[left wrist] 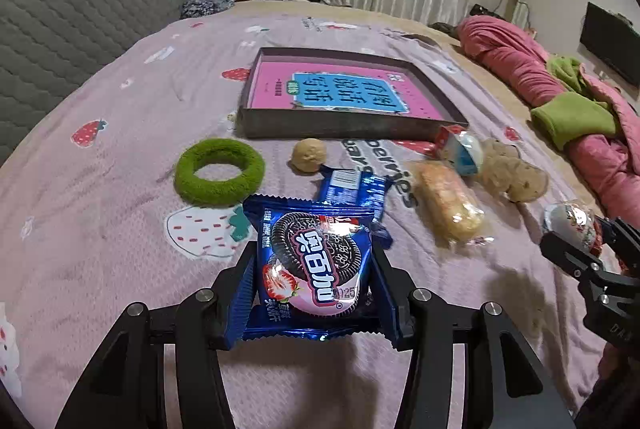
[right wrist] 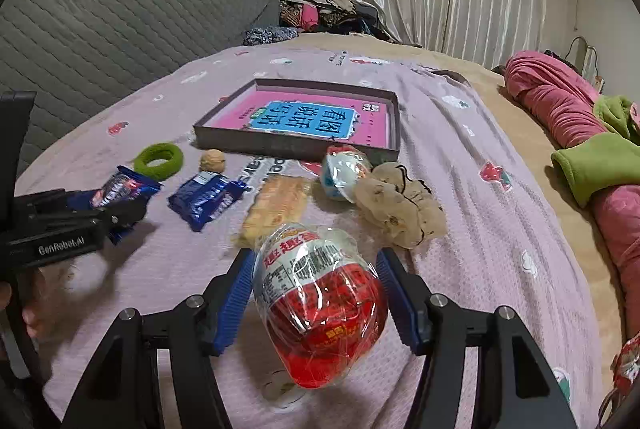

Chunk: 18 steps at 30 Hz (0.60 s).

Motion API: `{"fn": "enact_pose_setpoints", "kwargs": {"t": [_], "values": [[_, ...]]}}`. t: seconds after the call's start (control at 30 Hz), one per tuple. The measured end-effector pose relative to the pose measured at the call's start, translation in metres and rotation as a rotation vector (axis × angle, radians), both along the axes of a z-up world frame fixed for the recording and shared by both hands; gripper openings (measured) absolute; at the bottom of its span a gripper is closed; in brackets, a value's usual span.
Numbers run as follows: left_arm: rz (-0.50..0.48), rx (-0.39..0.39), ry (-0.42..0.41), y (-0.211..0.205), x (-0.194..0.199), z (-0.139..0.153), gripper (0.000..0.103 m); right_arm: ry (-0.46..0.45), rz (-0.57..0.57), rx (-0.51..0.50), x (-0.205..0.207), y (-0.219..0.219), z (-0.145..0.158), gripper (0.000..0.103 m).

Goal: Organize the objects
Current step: 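Carry the Oreo pack in the left tool and the red egg in the right tool over the tray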

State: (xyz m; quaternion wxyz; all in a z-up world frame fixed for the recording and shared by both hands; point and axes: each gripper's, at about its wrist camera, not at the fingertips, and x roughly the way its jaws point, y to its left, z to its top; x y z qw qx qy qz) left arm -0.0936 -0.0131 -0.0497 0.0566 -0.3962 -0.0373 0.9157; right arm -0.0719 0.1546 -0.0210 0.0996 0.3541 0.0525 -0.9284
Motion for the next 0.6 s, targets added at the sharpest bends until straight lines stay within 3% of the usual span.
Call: {"fn": "enact_pose_setpoints", "kwargs": {"t": [0.6], "values": [[0.028,0.020,0.078,-0.004,0.052,0.040,0.054,0.069,0.023,-0.010,0.032,-0.029,0.039,0.062]]}}
